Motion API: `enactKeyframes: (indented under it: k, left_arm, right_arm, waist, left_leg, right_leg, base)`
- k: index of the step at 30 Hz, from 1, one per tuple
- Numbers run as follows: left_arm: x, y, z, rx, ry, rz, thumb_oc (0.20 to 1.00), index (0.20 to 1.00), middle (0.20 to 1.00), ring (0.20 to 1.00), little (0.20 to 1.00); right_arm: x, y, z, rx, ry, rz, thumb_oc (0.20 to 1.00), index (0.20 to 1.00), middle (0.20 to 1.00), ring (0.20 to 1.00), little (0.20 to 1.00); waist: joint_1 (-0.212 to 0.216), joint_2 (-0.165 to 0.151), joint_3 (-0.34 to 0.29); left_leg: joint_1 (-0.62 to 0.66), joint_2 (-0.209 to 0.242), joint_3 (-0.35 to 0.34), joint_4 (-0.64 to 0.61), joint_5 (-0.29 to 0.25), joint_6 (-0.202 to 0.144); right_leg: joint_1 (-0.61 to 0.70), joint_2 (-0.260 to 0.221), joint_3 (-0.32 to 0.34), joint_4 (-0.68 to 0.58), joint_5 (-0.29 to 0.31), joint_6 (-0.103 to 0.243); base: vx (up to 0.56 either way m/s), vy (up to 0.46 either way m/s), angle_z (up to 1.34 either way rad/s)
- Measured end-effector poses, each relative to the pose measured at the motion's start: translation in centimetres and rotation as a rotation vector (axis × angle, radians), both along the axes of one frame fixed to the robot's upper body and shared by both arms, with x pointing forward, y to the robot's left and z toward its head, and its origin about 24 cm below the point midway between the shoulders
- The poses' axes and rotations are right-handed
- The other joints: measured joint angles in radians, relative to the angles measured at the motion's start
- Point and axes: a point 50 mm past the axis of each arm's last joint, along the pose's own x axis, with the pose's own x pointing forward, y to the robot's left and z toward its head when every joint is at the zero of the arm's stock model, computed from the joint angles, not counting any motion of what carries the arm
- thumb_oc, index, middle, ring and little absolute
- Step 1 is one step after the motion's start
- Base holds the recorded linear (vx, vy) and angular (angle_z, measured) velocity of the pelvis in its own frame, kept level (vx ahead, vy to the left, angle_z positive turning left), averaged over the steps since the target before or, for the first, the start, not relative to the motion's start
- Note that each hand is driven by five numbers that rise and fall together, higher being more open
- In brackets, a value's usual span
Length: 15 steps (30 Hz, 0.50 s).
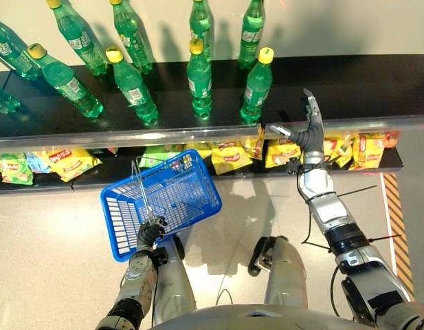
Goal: Pick up the snacks into the basket
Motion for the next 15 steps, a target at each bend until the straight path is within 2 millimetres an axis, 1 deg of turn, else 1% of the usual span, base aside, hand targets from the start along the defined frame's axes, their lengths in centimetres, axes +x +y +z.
enactKeyframes:
  k: [1,3,5,6,7,10,15]
  left_arm:
    - [-0.1,0.0,0.0,-0.012,-0.004,0.005,0.2,0.2,0.2,0.2,0.2]
    - [0.0,-0.1,0.2,-0.028,-0.012,0.003,0.2,0.2,0.2,0.2,0.2]
    - [0.0,-0.2,0.2,-0.032,-0.016,0.0,0.2,0.2,0.2,0.2,0.2]
    - [0.0,-0.1,0.2,-0.041,-0.017,0.001,0.2,0.2,0.2,0.2,0.2]
    - [0.0,-0.1,0.2,-0.045,-0.018,0.004,0.2,0.2,0.2,0.2,0.2]
    - [0.1,-0.1,0.2,-0.059,-0.02,0.011,0.2,0.2,0.2,0.2,0.2]
    - [0.1,-0.2,0.3,-0.067,-0.019,0.009,0.2,0.2,0.2,0.2,0.2]
  right_arm:
    - [1.0,0.2,0.3,-0.014,0.019,-0.006,1.0,1.0,1.0,1.0,1.0]
    - [1.8,0.2,1.0,-0.017,0.027,-0.015,1.0,1.0,1.0,1.0,1.0]
    - [2.1,0.2,1.2,-0.01,0.03,-0.019,1.0,1.0,1.0,1.0,1.0]
    - [2.6,0.3,1.4,-0.008,0.039,-0.019,1.0,1.0,1.0,1.0,1.0]
    - [3.0,0.4,1.6,-0.001,0.047,-0.022,1.0,1.0,1.0,1.0,1.0]
    - [3.4,0.2,2.1,0.018,0.054,-0.031,1.0,1.0,1.0,1.0,1.0]
    - [4.6,0.1,2.2,0.041,0.111,-0.05,1.0,1.0,1.0,1.0,1.0]
  waist:
    - [-0.001,0.0,0.0]
    - [0.015,0.001,0.0]
    - [0.026,0.001,0.0]
    - [0.033,0.001,0.0]
    - [0.03,0.001,0.0]
    - [0.044,0.001,-0.001]
    - [0.051,0.001,-0.001]
  left_leg:
    - [0.0,-0.004,0.0,-0.004,0.002,0.002]
    - [0.0,-0.008,0.0,-0.01,0.003,0.004]
    - [0.0,-0.009,-0.001,-0.012,0.003,0.004]
    - [0.0,-0.013,-0.002,-0.014,0.004,0.004]
    - [0.0,-0.014,-0.001,-0.015,0.004,0.004]
    - [0.0,-0.014,-0.002,-0.015,0.005,0.001]
    - [0.003,-0.017,-0.004,-0.02,0.005,0.001]
  right_leg:
    - [0.0,-0.003,-0.001,-0.001,0.0,0.0]
    - [0.0,-0.007,-0.005,-0.004,0.001,0.001]
    - [0.003,-0.008,-0.009,-0.005,0.001,0.001]
    - [0.005,-0.013,-0.013,-0.005,0.001,0.001]
    - [0.005,-0.014,-0.014,-0.006,0.001,0.002]
    - [0.012,-0.014,-0.019,-0.013,0.003,0.004]
    - [0.021,-0.014,-0.023,-0.021,0.004,0.007]
  base:
    - [0.0,0.0,0.06]
    - [0.0,-0.001,0.05]
    - [0.0,0.002,0.06]
    - [-0.01,0.006,0.07]
    - [0.0,0.005,0.06]
    - [0.0,0.0,0.0]
    - [0.0,0.0,0.0]
